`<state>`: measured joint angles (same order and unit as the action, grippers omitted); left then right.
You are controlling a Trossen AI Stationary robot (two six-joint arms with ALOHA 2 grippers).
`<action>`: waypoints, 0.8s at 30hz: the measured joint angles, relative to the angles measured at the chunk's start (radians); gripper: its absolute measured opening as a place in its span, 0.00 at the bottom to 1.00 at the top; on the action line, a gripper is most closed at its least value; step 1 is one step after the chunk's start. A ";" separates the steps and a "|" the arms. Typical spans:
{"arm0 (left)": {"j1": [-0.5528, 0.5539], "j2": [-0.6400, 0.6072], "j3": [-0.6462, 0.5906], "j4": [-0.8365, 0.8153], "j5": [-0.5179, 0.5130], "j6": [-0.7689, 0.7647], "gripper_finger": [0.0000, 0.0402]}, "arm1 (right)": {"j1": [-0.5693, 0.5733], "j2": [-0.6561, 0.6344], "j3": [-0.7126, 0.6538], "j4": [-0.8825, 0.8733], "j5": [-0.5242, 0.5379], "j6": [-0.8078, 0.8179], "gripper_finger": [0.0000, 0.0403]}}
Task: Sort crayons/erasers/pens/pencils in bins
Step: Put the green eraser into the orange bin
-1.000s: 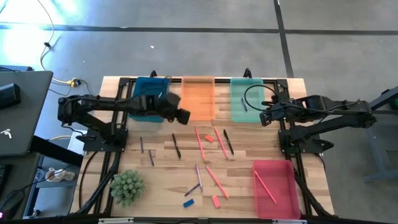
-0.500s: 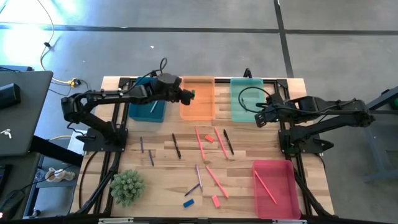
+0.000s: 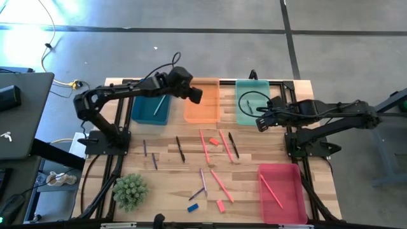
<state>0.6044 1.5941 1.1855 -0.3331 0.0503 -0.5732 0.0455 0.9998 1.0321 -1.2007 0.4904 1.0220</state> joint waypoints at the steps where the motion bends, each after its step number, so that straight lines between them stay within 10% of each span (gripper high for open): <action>1: -0.003 0.021 0.018 -0.017 -0.009 0.005 0.19 | 0.000 0.003 0.000 0.001 -0.002 0.003 0.23; 24: -0.076 0.281 0.074 -0.067 0.020 0.017 0.19 | 0.000 0.010 0.000 0.002 -0.002 0.023 0.23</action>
<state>0.5282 1.8748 1.2591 -0.4000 0.0700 -0.5561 0.0456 1.0096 1.0321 -1.1984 0.4885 1.0451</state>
